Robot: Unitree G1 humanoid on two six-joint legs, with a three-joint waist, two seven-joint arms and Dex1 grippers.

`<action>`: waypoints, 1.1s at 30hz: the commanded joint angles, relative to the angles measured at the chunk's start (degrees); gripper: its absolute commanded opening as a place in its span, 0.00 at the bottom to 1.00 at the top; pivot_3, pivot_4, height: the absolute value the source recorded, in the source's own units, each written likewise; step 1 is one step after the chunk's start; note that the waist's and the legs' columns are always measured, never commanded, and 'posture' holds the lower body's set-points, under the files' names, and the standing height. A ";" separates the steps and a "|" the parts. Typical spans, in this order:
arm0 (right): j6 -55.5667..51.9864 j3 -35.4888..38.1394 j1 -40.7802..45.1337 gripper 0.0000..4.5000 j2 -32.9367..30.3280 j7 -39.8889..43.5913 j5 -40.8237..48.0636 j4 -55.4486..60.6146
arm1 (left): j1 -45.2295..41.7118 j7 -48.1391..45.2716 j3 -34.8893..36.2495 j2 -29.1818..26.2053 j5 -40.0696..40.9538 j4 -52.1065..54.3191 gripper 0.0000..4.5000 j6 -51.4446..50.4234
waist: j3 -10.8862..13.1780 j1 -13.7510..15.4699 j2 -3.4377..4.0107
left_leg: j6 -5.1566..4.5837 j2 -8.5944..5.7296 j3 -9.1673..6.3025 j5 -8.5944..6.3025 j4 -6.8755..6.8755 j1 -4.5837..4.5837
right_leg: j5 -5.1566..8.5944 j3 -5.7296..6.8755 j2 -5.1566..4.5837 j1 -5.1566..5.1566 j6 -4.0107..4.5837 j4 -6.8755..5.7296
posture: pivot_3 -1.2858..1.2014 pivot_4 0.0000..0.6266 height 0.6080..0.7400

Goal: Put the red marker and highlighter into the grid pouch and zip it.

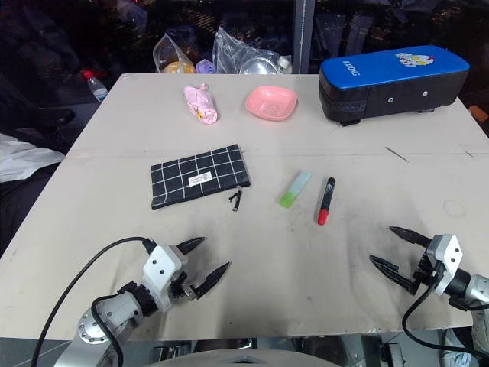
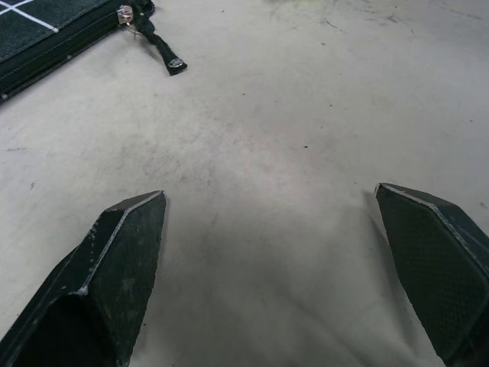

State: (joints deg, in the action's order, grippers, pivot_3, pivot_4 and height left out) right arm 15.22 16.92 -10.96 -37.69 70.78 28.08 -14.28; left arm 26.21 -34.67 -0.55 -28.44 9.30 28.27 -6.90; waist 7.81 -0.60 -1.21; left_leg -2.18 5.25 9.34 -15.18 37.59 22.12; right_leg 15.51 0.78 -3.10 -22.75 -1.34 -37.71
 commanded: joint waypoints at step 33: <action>-12.59 -8.25 9.95 1.00 4.93 -3.87 3.28 20.51 | -21.46 -14.69 22.36 -21.25 -0.99 -49.68 0.99 32.76 | 0.14 0.23 0.14 | 0.13 -0.03 -0.32 0.07 0.52 0.73 | 0.05 0.38 0.09 -0.42 0.10 -0.23 | 0.52 0.24 0.83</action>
State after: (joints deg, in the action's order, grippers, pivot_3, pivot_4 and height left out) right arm 2.13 7.97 -1.21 -32.92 67.26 30.90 4.71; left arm 6.50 -48.86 22.30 -47.92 10.46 -17.70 20.39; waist 7.95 -0.36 -1.07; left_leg -2.05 5.23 9.02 -15.11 38.14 22.87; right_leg 15.56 1.19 -3.02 -23.17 -1.24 -37.95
